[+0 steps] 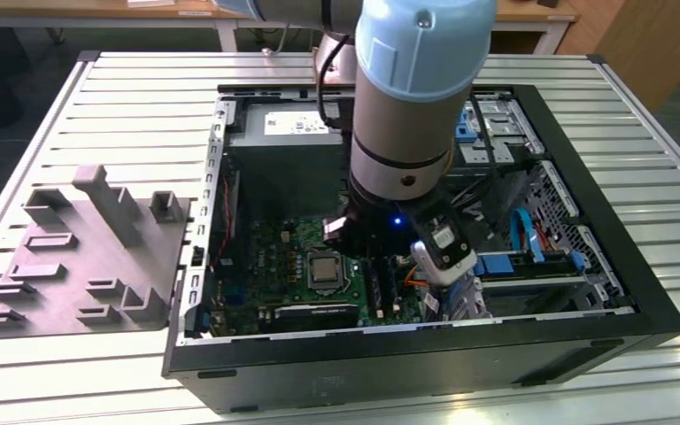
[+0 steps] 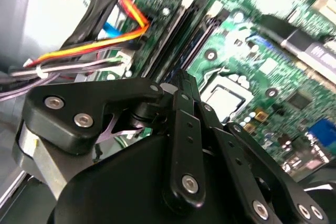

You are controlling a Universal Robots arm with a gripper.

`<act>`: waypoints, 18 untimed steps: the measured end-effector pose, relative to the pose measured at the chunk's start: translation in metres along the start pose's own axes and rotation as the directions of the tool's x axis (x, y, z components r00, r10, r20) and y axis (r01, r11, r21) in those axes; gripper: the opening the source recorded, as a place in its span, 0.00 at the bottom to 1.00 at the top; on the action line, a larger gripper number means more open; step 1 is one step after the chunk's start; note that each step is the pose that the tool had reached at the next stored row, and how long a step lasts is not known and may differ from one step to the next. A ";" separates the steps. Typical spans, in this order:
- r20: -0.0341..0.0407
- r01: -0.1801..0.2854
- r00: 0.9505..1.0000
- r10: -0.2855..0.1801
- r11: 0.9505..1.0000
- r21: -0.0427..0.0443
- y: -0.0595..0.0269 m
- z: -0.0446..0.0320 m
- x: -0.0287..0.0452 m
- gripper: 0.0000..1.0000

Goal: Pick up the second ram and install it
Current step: 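Press down the second ram until it locks into place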

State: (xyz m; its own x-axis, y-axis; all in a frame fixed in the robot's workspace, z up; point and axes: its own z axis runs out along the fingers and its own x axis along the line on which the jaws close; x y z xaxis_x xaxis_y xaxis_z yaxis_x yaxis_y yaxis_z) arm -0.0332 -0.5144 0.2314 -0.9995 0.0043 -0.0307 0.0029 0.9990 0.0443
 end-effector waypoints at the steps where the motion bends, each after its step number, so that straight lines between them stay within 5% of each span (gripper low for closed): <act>1: 0.000 0.000 1.000 0.000 1.000 0.000 -0.0026 -0.0001 0.0000 0.10; 8: 0.000 0.000 1.000 0.000 1.000 0.000 -0.0155 -0.0007 0.0001 0.10; 18: 0.000 0.000 1.000 0.000 1.000 0.001 -0.0205 0.0009 0.0002 0.10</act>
State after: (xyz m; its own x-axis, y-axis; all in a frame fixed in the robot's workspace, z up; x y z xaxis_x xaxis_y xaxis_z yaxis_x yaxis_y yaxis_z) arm -0.0334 -0.5348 0.2296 -0.9995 0.0045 -0.0303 0.0032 0.9990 0.0436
